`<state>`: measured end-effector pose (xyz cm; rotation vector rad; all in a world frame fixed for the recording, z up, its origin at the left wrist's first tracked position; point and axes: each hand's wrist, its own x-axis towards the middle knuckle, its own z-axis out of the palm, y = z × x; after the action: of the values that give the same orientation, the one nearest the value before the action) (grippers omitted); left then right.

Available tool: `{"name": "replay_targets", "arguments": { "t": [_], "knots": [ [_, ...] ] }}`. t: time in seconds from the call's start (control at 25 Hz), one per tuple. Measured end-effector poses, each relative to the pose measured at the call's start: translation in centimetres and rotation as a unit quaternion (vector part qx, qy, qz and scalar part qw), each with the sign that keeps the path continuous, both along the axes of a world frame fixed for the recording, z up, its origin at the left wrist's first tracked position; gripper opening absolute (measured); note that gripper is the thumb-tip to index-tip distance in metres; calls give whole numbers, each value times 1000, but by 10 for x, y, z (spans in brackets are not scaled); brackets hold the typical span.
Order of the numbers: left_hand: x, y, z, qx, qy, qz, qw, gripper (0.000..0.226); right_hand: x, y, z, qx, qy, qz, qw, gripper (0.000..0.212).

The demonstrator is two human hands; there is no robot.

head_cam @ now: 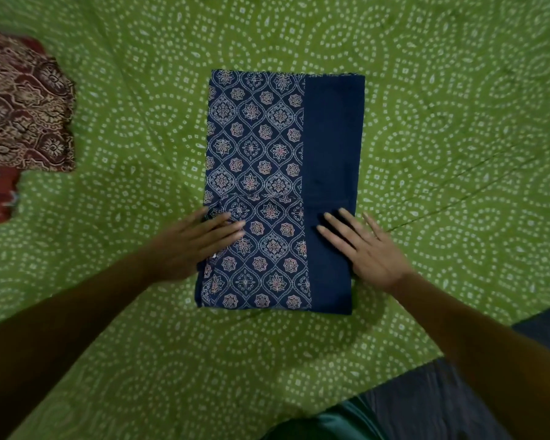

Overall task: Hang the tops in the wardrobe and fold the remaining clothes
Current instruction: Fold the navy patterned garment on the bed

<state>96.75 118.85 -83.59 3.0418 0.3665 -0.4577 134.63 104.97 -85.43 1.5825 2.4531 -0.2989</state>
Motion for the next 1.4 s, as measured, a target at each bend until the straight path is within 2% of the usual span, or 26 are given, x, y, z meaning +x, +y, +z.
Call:
{"name": "replay_targets", "arguments": {
  "t": [0.12,0.2,0.24,0.28,0.32,0.36,0.4,0.44,0.48,0.52,0.56,0.6,0.64,0.72,0.76,0.8,0.84,0.92,0.96,1.0,1.04,1.12,1.2,1.24,1.32,1.4],
  "knots": [
    [41,38,-14,-17,17,-93,995,80,0,50,-12,-10,-13,108,994,63],
    [45,50,-19,-73,7,-98,992,71,10,68,-15,-89,65,153,982,67],
    [46,49,-17,-118,-9,-63,991,61,13,72,-11,-154,129,110,974,68],
    [50,44,-13,-196,-40,32,979,56,17,74,-13,-203,197,17,959,64],
    [54,40,-7,-293,-82,176,936,51,19,78,-14,-212,264,-117,934,54],
    [66,41,6,-397,-142,361,832,38,19,87,-15,-211,307,-258,891,44],
    [79,49,10,-474,-205,523,678,31,15,98,-14,-208,335,-371,841,38],
    [91,60,10,-519,-243,645,506,32,11,108,-14,-214,383,-452,777,35],
    [95,75,4,-506,-241,699,444,29,8,119,-11,-217,422,-512,716,33],
    [100,89,3,-499,-228,716,432,40,4,130,-6,-225,458,-568,646,32],
    [101,100,-3,-467,-208,736,443,70,2,139,-3,-230,470,-606,600,35],
    [100,107,-10,-435,-191,760,444,89,0,143,1,-226,460,-628,586,38],
    [101,108,-9,-389,-185,774,464,87,-3,145,5,-210,435,-636,602,42],
    [104,93,-2,-256,-202,772,545,51,-13,136,8,-125,341,-659,659,42],
    [106,81,2,-145,-226,766,585,42,-23,131,12,-41,267,-664,697,39],
    [113,71,9,-24,-266,731,628,36,-36,127,15,64,214,-631,743,38],
    [130,61,19,43,-311,660,682,35,-53,129,21,143,203,-565,787,42],
    [164,51,3,-3,-281,482,830,43,-75,147,14,138,253,-408,866,49],
    [179,54,-10,-37,-225,431,873,47,-79,160,4,92,251,-344,900,52],
    [189,65,-22,-43,-171,432,885,52,-74,174,-9,64,214,-313,923,54],
    [193,79,-35,-25,-134,457,879,58,-64,185,-23,66,160,-312,934,56],
    [190,113,-54,33,-103,521,846,73,-43,205,-43,106,82,-355,925,65],
    [182,144,-58,74,-94,568,814,85,-27,214,-50,134,78,-405,901,74],
    [177,152,-56,76,-108,604,786,87,-21,214,-51,142,97,-438,882,76],
    [166,141,-51,61,-154,700,695,86,-14,202,-51,161,152,-517,827,75],
    [149,105,-47,40,-190,762,617,79,-17,176,-49,159,174,-547,803,72]
  ]
}}
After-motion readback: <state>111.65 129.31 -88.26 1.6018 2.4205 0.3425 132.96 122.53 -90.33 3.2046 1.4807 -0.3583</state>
